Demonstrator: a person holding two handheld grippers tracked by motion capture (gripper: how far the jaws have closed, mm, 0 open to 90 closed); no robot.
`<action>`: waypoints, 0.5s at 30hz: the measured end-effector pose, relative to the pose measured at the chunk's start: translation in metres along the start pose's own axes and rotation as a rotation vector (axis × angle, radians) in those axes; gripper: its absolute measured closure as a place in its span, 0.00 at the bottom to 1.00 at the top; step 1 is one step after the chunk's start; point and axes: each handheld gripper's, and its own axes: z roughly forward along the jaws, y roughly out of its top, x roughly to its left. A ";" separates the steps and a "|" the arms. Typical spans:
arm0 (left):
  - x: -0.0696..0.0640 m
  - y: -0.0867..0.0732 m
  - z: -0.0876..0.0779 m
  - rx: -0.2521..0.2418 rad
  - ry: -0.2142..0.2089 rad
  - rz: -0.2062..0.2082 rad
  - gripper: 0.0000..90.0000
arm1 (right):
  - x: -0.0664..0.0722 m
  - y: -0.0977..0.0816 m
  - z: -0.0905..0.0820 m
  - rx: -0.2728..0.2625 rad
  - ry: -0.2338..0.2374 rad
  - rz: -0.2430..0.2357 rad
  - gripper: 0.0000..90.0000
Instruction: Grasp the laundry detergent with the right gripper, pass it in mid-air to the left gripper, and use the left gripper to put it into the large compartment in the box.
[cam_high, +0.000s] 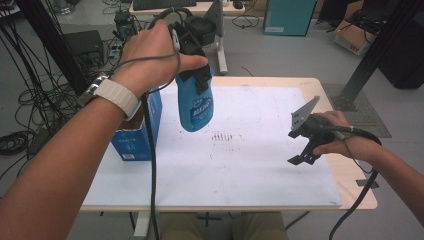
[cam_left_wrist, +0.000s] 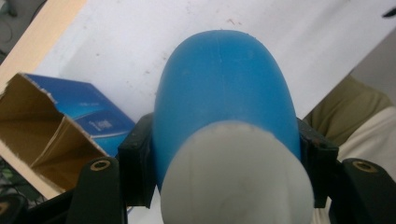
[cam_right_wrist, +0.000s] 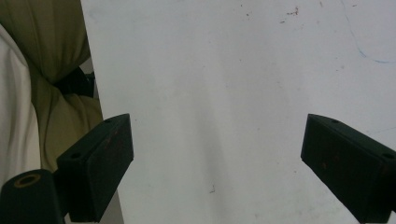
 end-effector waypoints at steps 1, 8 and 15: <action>0.002 0.000 -0.002 0.003 0.005 -0.019 0.41 | 0.000 0.000 -0.001 0.006 -0.005 -0.004 0.10; 0.024 0.002 -0.015 0.062 0.022 -0.135 0.41 | -0.005 -0.003 -0.011 0.031 -0.030 -0.007 0.10; 0.045 -0.002 -0.025 0.091 0.047 -0.272 0.42 | -0.009 -0.007 -0.010 0.057 -0.054 -0.013 0.11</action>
